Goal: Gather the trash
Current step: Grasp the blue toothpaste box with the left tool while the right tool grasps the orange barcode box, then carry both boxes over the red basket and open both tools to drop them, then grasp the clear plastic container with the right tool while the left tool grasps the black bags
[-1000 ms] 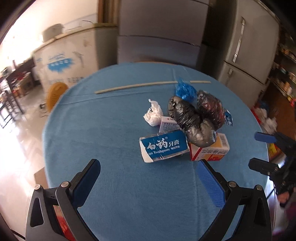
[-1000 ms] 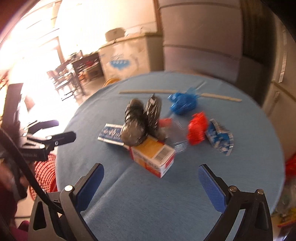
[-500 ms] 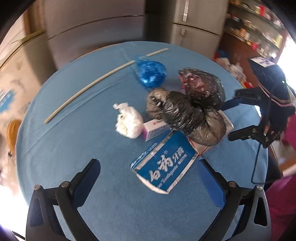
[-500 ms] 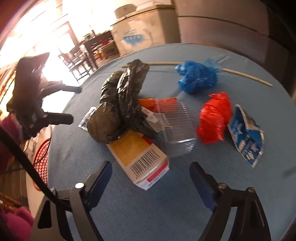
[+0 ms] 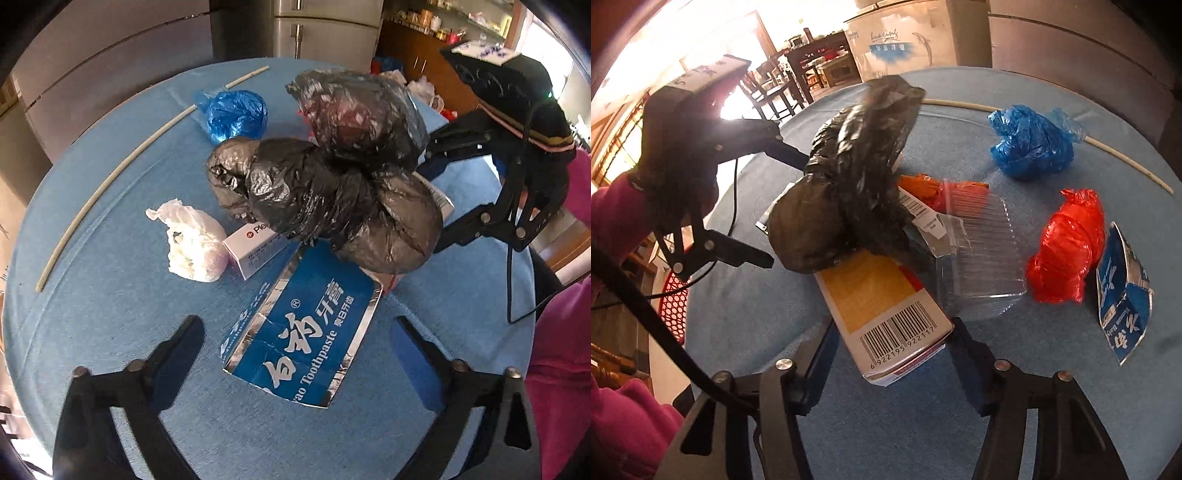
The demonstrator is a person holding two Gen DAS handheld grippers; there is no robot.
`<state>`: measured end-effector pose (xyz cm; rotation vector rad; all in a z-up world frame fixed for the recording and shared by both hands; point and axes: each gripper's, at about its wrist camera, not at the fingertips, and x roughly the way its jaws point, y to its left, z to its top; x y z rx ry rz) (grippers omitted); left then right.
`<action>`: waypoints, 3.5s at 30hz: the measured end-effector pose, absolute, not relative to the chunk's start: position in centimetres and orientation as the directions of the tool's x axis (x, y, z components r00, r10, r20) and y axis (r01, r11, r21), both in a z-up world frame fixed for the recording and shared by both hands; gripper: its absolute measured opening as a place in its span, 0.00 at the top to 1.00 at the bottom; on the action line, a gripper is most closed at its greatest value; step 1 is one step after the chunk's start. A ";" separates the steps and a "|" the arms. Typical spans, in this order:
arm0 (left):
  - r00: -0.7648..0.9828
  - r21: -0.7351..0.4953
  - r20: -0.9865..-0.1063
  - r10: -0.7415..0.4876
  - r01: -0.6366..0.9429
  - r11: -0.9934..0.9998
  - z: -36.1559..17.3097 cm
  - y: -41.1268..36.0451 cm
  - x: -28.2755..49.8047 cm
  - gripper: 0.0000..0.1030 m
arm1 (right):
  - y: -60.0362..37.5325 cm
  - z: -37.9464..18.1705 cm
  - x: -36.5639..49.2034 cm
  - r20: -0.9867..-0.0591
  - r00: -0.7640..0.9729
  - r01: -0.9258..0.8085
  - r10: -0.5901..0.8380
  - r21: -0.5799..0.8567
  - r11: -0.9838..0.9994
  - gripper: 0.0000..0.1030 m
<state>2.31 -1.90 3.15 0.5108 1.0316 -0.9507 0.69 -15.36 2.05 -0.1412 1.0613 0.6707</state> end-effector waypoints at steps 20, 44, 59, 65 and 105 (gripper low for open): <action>0.297 -0.030 -0.903 -0.311 0.678 0.735 3.8 -2.2 -4.7 0.35 | -17.7 1.8 -8.0 -0.784 0.342 -0.476 0.518 0.330 0.815 0.43; 0.514 -0.171 -0.842 -0.163 0.033 0.985 9.9 11.3 -18.7 0.37 | -11.1 4.2 -10.8 -0.692 0.330 -0.594 0.643 0.377 0.710 0.43; 0.339 -0.054 -0.939 0.060 -0.317 0.947 2.5 25.4 -25.9 0.36 | 8.5 2.7 -11.3 -0.731 0.091 -0.785 0.676 0.365 0.501 0.43; 0.373 -0.058 -0.925 0.074 -0.331 0.942 1.8 27.6 -26.2 0.36 | 13.0 0.2 -11.4 -0.768 0.028 -0.784 0.640 0.381 0.491 0.41; 0.391 0.406 -0.725 0.567 -0.423 0.810 -3.1 32.1 -21.7 0.32 | -7.8 4.1 -8.4 -0.620 0.354 -0.509 0.700 0.500 0.701 0.38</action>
